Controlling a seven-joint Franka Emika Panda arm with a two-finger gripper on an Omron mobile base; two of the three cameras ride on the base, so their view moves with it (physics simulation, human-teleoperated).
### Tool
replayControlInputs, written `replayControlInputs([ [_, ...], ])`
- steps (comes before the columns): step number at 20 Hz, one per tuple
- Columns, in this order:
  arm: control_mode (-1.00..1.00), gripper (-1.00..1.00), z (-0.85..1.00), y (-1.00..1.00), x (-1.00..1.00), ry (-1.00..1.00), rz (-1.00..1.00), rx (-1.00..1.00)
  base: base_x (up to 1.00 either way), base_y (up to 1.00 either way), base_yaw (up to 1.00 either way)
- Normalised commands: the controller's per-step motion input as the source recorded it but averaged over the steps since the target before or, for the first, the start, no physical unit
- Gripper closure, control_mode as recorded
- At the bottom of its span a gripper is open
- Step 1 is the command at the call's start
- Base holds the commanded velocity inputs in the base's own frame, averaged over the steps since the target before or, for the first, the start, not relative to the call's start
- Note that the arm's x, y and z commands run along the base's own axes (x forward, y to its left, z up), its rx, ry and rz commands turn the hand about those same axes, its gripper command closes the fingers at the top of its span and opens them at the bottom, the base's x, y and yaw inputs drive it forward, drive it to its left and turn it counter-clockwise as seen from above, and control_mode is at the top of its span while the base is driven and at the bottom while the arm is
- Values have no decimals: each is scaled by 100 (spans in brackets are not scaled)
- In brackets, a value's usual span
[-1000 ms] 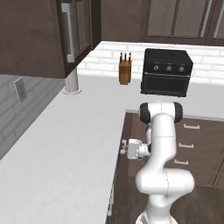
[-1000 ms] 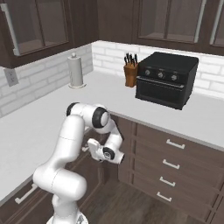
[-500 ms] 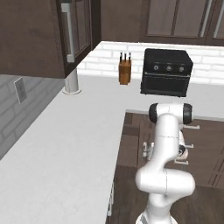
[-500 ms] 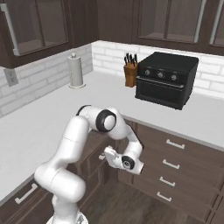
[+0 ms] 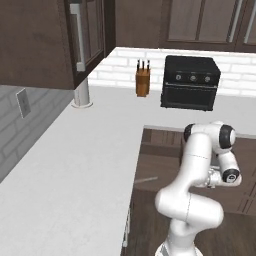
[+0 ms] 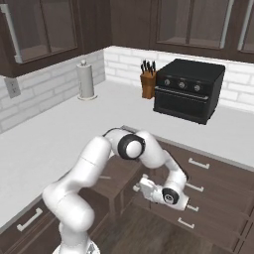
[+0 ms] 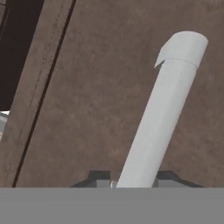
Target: Take a straw from the drawer in front and place it inside the glass cup on the dining counter.
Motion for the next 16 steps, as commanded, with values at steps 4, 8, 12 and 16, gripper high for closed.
replayControlInputs([
  [4, -100, 100, 0, -97, -46, 0, 0, 0, 0, 0, 0],
  [8, -100, -100, 0, -57, -23, 0, 0, 0, 0, 0, 0],
  [12, -100, -100, -1, -11, -3, 0, -6, -11, 0, 0, 0],
  [16, -100, -100, 7, 0, -1, 0, -17, -33, 0, 0, 0],
])
